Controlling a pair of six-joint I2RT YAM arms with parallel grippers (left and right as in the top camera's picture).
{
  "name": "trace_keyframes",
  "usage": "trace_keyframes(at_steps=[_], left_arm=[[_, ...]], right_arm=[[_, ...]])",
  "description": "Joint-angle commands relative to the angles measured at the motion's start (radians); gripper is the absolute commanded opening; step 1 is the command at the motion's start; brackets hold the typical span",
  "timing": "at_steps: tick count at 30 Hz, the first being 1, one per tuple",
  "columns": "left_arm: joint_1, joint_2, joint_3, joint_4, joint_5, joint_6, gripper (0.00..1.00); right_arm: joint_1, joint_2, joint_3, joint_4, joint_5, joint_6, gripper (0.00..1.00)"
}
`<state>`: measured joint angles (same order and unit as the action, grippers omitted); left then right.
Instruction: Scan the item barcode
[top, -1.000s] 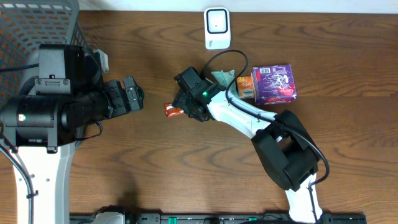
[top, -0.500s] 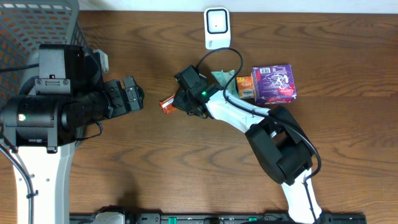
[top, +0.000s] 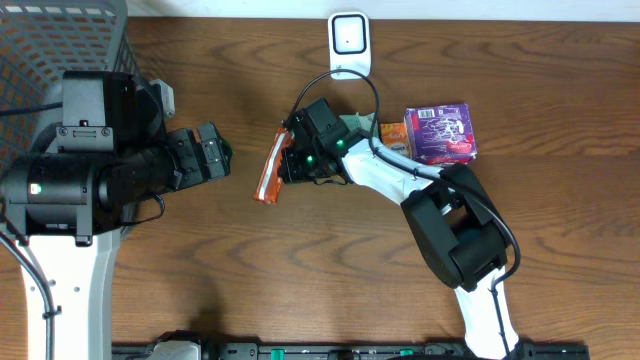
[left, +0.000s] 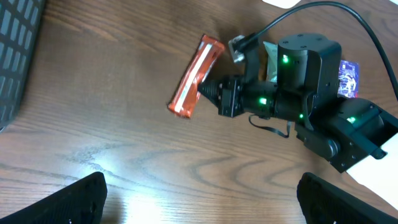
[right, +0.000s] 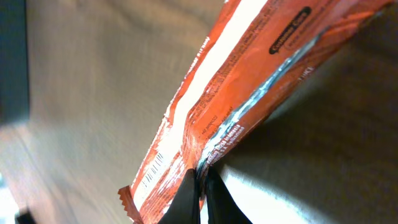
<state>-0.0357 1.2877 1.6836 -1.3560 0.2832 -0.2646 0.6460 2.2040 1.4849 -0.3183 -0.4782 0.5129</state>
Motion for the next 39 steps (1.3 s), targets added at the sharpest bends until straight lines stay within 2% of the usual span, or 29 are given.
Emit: trace_keyframes(at_steps=[1, 4, 5, 7, 9, 12, 15, 18, 23, 30, 33, 37, 38, 39], left_arm=[[-0.003, 0.001, 0.016, 0.0, 0.004, 0.01, 0.98], [-0.003, 0.001, 0.016, 0.0, 0.004, 0.01, 0.98], [-0.003, 0.001, 0.016, 0.0, 0.004, 0.01, 0.98], [-0.003, 0.001, 0.016, 0.0, 0.004, 0.01, 0.98], [-0.003, 0.001, 0.016, 0.0, 0.004, 0.01, 0.98], [-0.003, 0.001, 0.016, 0.0, 0.004, 0.01, 0.98], [-0.003, 0.001, 0.016, 0.0, 0.004, 0.01, 0.98], [-0.003, 0.001, 0.016, 0.0, 0.004, 0.01, 0.98], [-0.003, 0.001, 0.016, 0.0, 0.004, 0.01, 0.98], [-0.003, 0.001, 0.016, 0.0, 0.004, 0.01, 0.98], [-0.003, 0.001, 0.016, 0.0, 0.004, 0.01, 0.98], [-0.003, 0.001, 0.016, 0.0, 0.004, 0.01, 0.98], [-0.003, 0.001, 0.016, 0.0, 0.004, 0.01, 0.98], [-0.003, 0.001, 0.016, 0.0, 0.004, 0.01, 0.98]], right_arm=[[-0.031, -0.016, -0.008, -0.05, -0.055, -0.13, 0.01], [-0.057, -0.016, -0.008, -0.111, -0.051, -0.132, 0.01], [-0.068, -0.016, -0.008, -0.124, -0.052, -0.117, 0.05], [-0.09, -0.016, -0.008, -0.131, -0.056, -0.053, 0.26], [-0.107, -0.016, -0.008, -0.13, -0.067, 0.005, 0.33], [-0.115, -0.016, -0.008, -0.106, -0.105, 0.026, 0.5], [-0.104, -0.016, -0.008, -0.062, -0.134, 0.057, 0.73], [-0.087, -0.016, -0.008, -0.026, -0.133, 0.106, 0.81], [-0.067, -0.013, -0.008, -0.03, -0.036, 0.233, 0.74], [-0.003, 0.024, -0.008, -0.033, 0.13, 0.297, 0.68], [0.024, 0.042, -0.008, -0.034, 0.21, 0.326, 0.63], [0.039, 0.08, -0.008, -0.029, 0.262, 0.347, 0.45], [0.039, 0.091, -0.008, -0.025, 0.264, 0.347, 0.36], [0.039, 0.102, -0.008, -0.024, 0.265, 0.348, 0.22]])
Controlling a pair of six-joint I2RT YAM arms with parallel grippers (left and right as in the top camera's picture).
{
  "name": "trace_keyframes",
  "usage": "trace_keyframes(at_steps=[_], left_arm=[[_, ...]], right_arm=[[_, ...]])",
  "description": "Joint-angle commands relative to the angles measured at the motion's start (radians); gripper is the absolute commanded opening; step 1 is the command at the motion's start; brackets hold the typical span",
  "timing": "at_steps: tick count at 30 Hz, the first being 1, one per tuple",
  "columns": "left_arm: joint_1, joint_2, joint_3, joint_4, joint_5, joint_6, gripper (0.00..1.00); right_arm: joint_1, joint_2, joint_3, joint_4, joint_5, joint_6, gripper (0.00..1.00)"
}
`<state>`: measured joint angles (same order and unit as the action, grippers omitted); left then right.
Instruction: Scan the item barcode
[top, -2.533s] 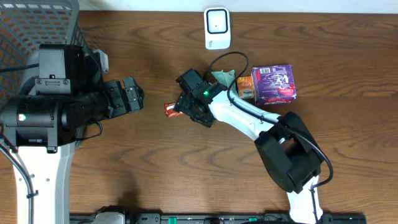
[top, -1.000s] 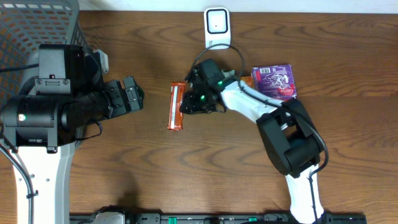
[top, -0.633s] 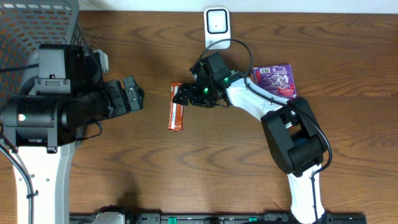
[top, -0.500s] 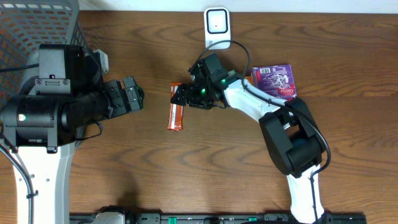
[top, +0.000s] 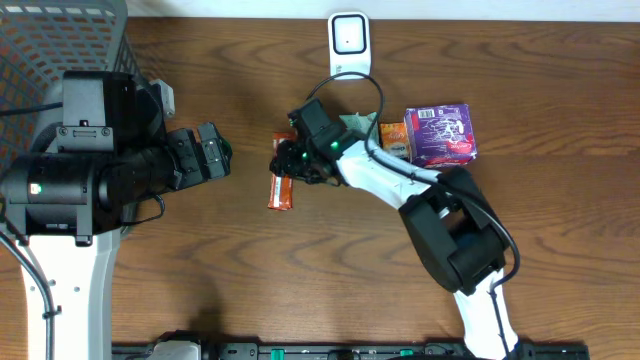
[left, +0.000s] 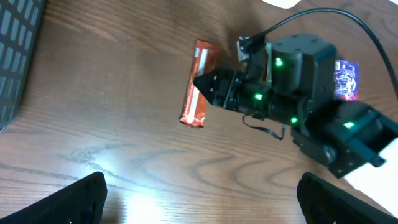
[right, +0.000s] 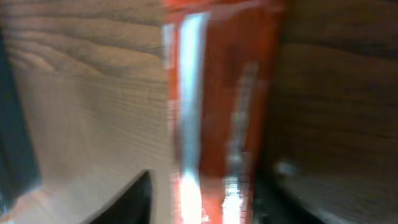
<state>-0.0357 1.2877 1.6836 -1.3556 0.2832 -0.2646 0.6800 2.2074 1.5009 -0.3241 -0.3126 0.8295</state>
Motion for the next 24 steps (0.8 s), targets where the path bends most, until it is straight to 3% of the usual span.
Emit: trace_keyframes(at_steps=[1, 2, 7, 15, 24], left_arm=[[-0.003, 0.001, 0.016, -0.001, 0.004, 0.01, 0.98], [-0.003, 0.001, 0.016, 0.0, 0.004, 0.01, 0.98], [-0.003, 0.001, 0.016, 0.0, 0.004, 0.01, 0.98], [-0.003, 0.001, 0.016, 0.0, 0.004, 0.01, 0.98], [-0.003, 0.001, 0.016, 0.0, 0.004, 0.01, 0.98]], right_arm=[[0.004, 0.108, -0.024, -0.017, 0.098, 0.031, 0.08], [0.002, 0.118, -0.024, -0.016, 0.098, 0.031, 0.01], [-0.007, 0.105, -0.023, -0.013, 0.06, 0.017, 0.01], [-0.047, 0.023, -0.023, 0.102, -0.162, -0.309, 0.01], [-0.124, -0.071, -0.023, 0.131, -0.235, -0.349, 0.01]])
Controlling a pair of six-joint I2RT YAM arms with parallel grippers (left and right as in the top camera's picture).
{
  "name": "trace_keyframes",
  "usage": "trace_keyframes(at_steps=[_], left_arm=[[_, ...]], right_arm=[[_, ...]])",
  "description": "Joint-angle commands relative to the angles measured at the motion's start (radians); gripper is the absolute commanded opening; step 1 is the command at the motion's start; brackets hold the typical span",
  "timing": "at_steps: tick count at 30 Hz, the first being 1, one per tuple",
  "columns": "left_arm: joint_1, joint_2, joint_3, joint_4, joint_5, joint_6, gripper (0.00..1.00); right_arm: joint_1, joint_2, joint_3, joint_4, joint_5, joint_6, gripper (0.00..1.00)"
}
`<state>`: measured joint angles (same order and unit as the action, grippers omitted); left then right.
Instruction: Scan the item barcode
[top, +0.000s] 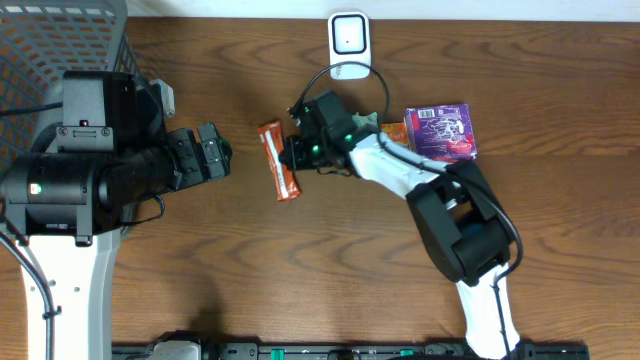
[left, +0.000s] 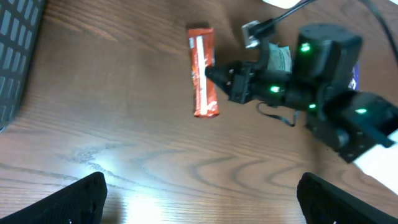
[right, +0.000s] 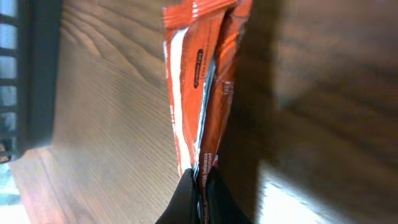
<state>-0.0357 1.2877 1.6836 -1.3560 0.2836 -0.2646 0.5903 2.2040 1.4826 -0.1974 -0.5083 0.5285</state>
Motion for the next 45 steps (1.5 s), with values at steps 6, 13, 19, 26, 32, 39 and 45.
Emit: trace_keyframes(at_steps=[6, 13, 19, 26, 32, 39, 45], left_arm=[[-0.003, 0.001, 0.016, 0.0, 0.004, 0.01, 0.98], [-0.003, 0.001, 0.016, 0.0, 0.004, 0.01, 0.98], [-0.003, 0.001, 0.016, 0.0, 0.004, 0.01, 0.98], [-0.003, 0.001, 0.016, 0.0, 0.004, 0.01, 0.98], [-0.003, 0.001, 0.016, 0.0, 0.004, 0.01, 0.98], [-0.003, 0.001, 0.016, 0.0, 0.004, 0.01, 0.98], [-0.003, 0.001, 0.016, 0.0, 0.004, 0.01, 0.98]], right_arm=[[-0.097, -0.068, -0.005, -0.042, -0.029, -0.048, 0.01], [-0.113, -0.069, -0.004, -0.048, -0.029, -0.047, 0.01], [-0.132, -0.077, -0.002, -0.046, -0.029, -0.02, 0.01], [-0.148, -0.093, -0.003, -0.049, -0.024, 0.013, 0.01], [-0.165, -0.094, -0.003, -0.072, -0.023, 0.017, 0.01], [-0.171, -0.106, -0.002, -0.088, 0.001, 0.016, 0.01], [-0.166, -0.137, 0.008, -0.142, 0.189, 0.008, 0.01]])
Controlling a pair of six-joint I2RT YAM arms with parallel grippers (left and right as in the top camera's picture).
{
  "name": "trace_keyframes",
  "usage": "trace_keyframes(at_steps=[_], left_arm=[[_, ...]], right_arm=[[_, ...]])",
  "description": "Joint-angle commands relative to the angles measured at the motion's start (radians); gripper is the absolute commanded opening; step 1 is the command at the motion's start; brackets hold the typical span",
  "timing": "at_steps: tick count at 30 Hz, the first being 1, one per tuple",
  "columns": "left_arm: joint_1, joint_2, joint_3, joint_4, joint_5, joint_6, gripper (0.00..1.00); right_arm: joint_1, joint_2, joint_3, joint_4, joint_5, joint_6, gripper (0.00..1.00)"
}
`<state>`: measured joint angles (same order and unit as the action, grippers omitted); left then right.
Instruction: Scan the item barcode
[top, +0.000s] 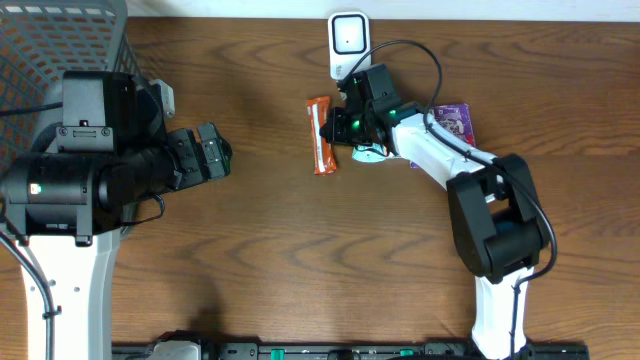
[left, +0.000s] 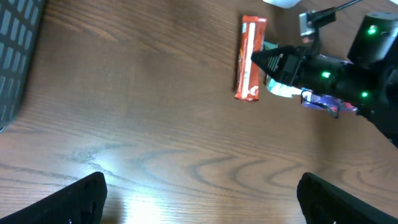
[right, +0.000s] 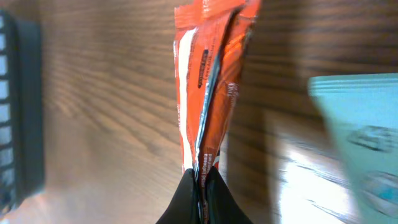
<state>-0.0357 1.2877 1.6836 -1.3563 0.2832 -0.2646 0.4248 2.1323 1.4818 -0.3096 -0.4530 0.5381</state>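
Observation:
An orange snack bar wrapper (top: 322, 135) hangs just left of and below the white barcode scanner (top: 348, 38) at the table's far edge. My right gripper (top: 338, 128) is shut on the wrapper's edge; in the right wrist view the black fingertips (right: 200, 184) pinch the orange foil (right: 208, 87). The left wrist view shows the bar (left: 249, 58) upright beside the right gripper (left: 268, 62). My left gripper (top: 212, 152) stays at the left, its fingertips (left: 68, 202) wide apart and open, holding nothing.
A purple box (top: 452, 118) and a pale teal item (top: 372, 152) lie behind the right arm. A grey wire basket (top: 60, 40) fills the back left corner. Bare wood spreads across the front of the table (top: 300, 280).
My right gripper has carried the orange bar to the right and toward the far edge, and it now sits close beside the white scanner. The left arm has not moved.
My right gripper held the orange bar tilted at the table's middle. Then the bar stood more upright a little lower, then shifted slightly and tilted the other way. Now it is held near the scanner. The left arm stayed still throughout.

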Motion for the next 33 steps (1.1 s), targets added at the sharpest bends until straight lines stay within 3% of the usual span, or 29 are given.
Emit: trace_keyframes(at_steps=[1, 9, 22, 28, 31, 33], left_arm=[[-0.003, 0.001, 0.016, 0.0, 0.004, 0.01, 0.98], [-0.003, 0.001, 0.016, 0.0, 0.004, 0.01, 0.98], [-0.003, 0.001, 0.016, 0.0, 0.004, 0.01, 0.98], [-0.003, 0.001, 0.016, 0.0, 0.004, 0.01, 0.98], [-0.003, 0.001, 0.016, 0.0, 0.004, 0.01, 0.98], [-0.003, 0.001, 0.016, 0.0, 0.004, 0.01, 0.98]], right_arm=[[0.002, -0.069, 0.016, -0.045, 0.164, -0.008, 0.01], [0.072, -0.079, 0.127, -0.234, 0.588, -0.102, 0.01], [0.293, -0.026, 0.143, -0.243, 1.164, -0.18, 0.01], [0.324, 0.005, 0.143, -0.238, 1.099, -0.151, 0.01], [0.33, 0.005, 0.152, -0.211, 1.001, -0.149, 0.15], [0.328, 0.005, 0.161, -0.203, 0.958, -0.145, 0.15]])
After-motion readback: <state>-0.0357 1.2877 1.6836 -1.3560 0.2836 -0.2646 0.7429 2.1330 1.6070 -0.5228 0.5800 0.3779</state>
